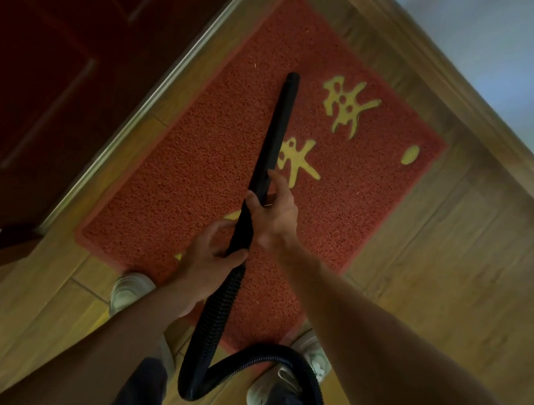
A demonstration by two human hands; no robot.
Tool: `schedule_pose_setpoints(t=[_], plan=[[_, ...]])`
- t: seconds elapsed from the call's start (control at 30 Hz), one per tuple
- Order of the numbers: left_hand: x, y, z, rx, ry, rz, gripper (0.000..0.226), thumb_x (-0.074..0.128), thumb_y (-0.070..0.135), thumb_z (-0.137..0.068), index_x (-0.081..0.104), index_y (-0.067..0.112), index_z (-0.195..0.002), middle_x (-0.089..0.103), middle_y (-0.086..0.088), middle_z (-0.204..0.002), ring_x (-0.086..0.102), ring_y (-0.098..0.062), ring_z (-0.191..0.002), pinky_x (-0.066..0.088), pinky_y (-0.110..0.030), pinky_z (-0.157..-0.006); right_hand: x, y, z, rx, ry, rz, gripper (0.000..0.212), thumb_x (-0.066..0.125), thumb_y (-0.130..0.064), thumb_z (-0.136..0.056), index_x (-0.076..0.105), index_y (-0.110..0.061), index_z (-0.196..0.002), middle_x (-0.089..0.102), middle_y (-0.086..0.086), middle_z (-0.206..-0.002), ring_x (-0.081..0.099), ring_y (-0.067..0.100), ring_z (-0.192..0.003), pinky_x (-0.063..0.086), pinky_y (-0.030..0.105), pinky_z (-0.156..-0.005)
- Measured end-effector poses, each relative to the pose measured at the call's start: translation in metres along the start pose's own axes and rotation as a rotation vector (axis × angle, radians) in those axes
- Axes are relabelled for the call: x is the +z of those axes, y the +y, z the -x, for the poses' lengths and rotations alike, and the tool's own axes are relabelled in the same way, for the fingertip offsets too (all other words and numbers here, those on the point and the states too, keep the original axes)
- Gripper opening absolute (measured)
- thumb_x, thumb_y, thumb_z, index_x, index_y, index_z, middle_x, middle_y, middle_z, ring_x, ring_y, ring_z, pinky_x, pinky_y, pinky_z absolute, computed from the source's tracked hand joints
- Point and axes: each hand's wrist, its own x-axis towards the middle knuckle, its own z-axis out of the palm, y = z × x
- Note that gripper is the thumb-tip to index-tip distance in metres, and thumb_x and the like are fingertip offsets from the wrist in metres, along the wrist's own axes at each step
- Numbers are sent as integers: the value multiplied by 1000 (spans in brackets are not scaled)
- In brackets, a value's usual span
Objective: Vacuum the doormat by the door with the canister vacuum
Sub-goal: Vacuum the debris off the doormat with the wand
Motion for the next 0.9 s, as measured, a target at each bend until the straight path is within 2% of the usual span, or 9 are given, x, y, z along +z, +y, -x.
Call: schedule_pose_setpoints(t=[0.1,0.23,0.33,0.43,0.53,0.6,0.7,0.77,0.9], plan=[[-7,-2,2,-4,21,27,40,70,15,-91,57,49,-107,78,-3,-92,75,-25,-88,58,-46,-79,10,-7,2,-45,-10,0,58,63,-20,-96,38,-20,-149,68,6,-112,69,17,-92,60,28,-80],[-16,-6,9,13,53,42,37,68,14,-92,56,41,-115,76,4,-75,73,-12,-72,53,-34,-64,20,-12,-1,8,-97,47,61,62,-21,-96,36,-18,-151,67,5,-123,70,17,-95,58,23,-81],[-18,-4,12,4,56,73,36,70,20,-90,55,42,-114,77,4,-85,73,-13,-80,56,-37,-70,25,-17,3,-44,-98,50,55,59,-22,-98,40,-18,-150,64,-3,-115,64,10,-89,51,7,-68],[-18,-3,12,-5,65,71,34,70,25,-90,54,43,-114,77,5,-89,73,-15,-86,56,-38,-74,31,-18,3,-46,-72,32,53,58,-23,-99,41,-17,-149,66,1,-117,66,12,-91,56,18,-78],[-20,1,10,-13,71,82,31,70,25,-91,55,45,-109,77,4,-87,73,-13,-81,54,-34,-67,37,-21,6,-14,-46,-12,52,55,-20,-101,40,-15,-150,63,-4,-112,60,-1,-73,49,4,-61],[-20,6,9,-9,56,82,30,70,26,-91,55,46,-108,77,4,-87,74,-12,-80,54,-32,-65,38,-21,7,-27,-4,-40,49,54,-18,-101,42,-11,-148,60,-10,-105,55,-8,-67,44,0,-58],[-21,6,8,-3,56,65,33,70,30,-90,55,46,-114,78,5,-88,74,-14,-85,55,-35,-71,39,-20,7,-51,36,-18,46,54,-18,-101,46,-10,-145,60,-10,-95,58,-1,-71,49,8,-61],[-20,5,8,6,65,45,35,70,31,-90,54,47,-117,78,8,-89,73,-14,-89,56,-39,-77,38,-22,6,-83,61,28,46,54,-18,-100,46,-8,-145,66,1,-105,63,10,-81,50,12,-63],[-18,4,7,-15,67,42,35,68,29,-92,54,47,-118,78,8,-88,73,-14,-89,54,-38,-76,32,-24,1,-24,-11,63,47,54,-16,-101,44,-8,-147,61,2,-110,56,9,-85,42,0,-58]])
